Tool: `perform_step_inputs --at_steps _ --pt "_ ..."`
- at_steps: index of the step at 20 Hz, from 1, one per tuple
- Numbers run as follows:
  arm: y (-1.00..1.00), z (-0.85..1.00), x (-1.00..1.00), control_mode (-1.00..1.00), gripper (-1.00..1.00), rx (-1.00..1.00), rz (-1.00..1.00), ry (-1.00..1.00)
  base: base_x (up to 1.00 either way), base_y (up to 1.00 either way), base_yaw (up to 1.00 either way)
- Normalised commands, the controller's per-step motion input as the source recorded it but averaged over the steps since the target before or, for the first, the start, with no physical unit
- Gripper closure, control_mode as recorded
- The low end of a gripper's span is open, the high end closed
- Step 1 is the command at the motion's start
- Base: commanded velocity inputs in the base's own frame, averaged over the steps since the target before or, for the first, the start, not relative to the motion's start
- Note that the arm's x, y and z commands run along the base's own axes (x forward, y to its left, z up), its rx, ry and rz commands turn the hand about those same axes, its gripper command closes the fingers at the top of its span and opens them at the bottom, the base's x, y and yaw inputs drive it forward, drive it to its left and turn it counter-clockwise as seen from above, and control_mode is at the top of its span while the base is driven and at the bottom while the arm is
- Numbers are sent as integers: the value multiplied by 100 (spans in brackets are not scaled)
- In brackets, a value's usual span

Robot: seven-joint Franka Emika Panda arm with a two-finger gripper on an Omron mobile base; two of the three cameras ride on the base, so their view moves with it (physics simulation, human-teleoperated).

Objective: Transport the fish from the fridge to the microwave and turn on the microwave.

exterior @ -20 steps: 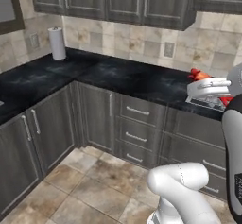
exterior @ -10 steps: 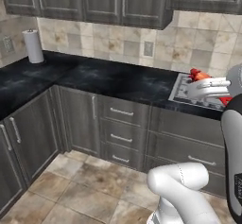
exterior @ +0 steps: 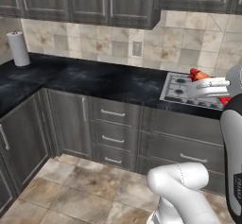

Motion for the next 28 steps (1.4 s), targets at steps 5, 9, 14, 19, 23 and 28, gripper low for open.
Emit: perform_step_inputs --at_steps 5,9,14,19,23,28 --pt "0 0 0 100 100 0 0 0 0 0 -15" --pt "0 0 0 100 100 0 0 0 0 0 -15" --pt "0 0 0 100 100 0 0 0 0 0 -17" --pt "0 0 0 100 100 0 0 0 0 0 -17" --pt "0 0 0 100 100 0 0 0 0 0 -17" --pt "0 0 0 100 100 0 0 0 0 0 -16"
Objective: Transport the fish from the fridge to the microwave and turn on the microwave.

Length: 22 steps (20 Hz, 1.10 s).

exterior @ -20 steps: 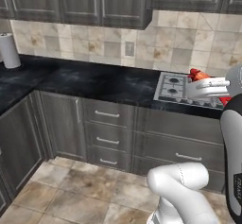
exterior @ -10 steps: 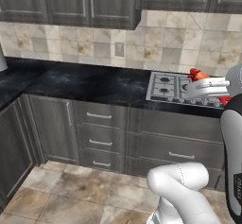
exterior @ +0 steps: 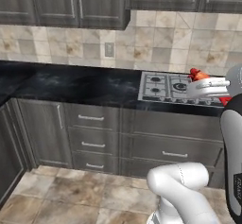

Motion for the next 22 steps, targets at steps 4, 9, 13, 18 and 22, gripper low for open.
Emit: perform_step_inputs --at_steps 4,9,13,18,22 --pt "0 0 0 100 100 0 0 0 0 0 -14" --pt "0 0 0 100 100 0 0 0 0 0 -13" --pt "0 0 0 100 100 0 0 0 0 0 -17" --pt "0 0 0 100 100 0 0 0 0 -4 -18" --pt "0 0 0 100 100 0 0 0 0 -1 -19"
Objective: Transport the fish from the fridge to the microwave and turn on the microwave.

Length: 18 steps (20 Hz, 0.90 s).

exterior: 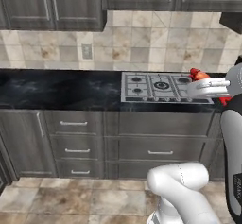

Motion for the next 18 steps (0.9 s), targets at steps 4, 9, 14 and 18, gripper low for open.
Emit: perform_step_inputs --at_steps 4,9,14,18 --pt "0 0 0 100 100 0 0 0 0 -1 -20" --pt "0 0 0 100 100 0 0 0 -1 -1 -21" --pt "0 0 0 100 100 0 0 0 -1 0 -22" --pt "0 0 0 100 100 0 0 0 -2 -2 -22"
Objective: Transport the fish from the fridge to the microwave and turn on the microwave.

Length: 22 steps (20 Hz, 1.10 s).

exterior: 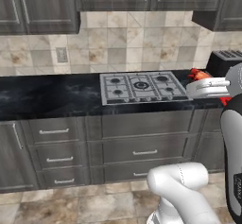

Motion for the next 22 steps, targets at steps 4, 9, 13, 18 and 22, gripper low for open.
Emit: perform_step_inputs --at_steps 4,9,13,18,22 --pt "0 0 0 100 100 0 0 0 -7 -3 -21" --pt "0 0 0 100 100 0 0 0 -2 -8 -23" --pt "0 0 0 100 100 0 0 0 16 0 -21" --pt "0 0 0 100 100 0 0 0 37 0 -16" --pt "0 0 0 100 100 0 0 0 34 0 -16"
